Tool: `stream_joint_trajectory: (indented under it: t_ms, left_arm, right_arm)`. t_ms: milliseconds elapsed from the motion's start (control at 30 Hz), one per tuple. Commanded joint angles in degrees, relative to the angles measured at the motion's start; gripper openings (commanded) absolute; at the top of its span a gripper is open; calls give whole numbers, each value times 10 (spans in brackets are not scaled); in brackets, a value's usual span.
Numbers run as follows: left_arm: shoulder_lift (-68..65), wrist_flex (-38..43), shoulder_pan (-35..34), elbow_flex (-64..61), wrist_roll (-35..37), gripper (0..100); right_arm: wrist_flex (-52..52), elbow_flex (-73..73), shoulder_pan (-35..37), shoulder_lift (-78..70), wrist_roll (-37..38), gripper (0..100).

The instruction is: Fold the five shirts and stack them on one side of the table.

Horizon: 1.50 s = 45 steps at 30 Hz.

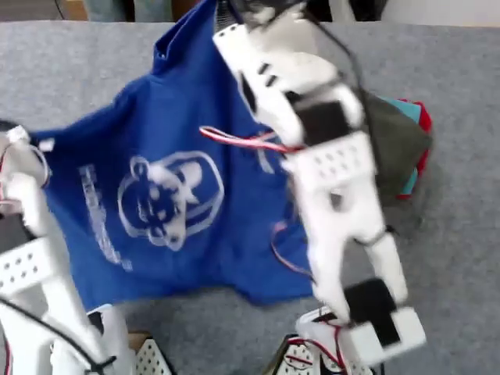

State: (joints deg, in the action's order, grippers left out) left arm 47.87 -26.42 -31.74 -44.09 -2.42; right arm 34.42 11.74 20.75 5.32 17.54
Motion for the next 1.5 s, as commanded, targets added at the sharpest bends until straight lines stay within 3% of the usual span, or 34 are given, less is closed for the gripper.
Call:
stream_joint_trajectory:
  t_ms: [0,100,233,400,567,700,900,1067,1267,1467]
  left_arm:
    - [-94,229,13,29,-1,30]
    - [-211,197,20,151,4,30]
    - [-326,95,44,297,0,30]
    - [-387,-14,46,353,-1,30]
    - [-390,-105,28,332,-1,30]
    - [-390,-222,29,305,-4,30]
    - [-390,-373,37,232,-70,30]
    - [-390,-372,39,109,-106,30]
    - [-395,-286,-15,43,-119,30]
    - [-396,-280,-63,64,-121,30]
  right_arm:
    - [-140,-4,0,-46,3,14]
    - [-187,41,-9,-98,2,14]
    - [-183,129,-20,-170,1,14]
    - [-104,218,-30,-239,1,14]
    - [102,261,-31,-239,1,14]
    - [294,274,-33,-225,5,14]
    - [545,268,-29,-216,51,14]
    - [668,214,-13,-204,74,14]
    - [662,49,-27,-90,118,14]
    - [593,-145,-29,29,138,14]
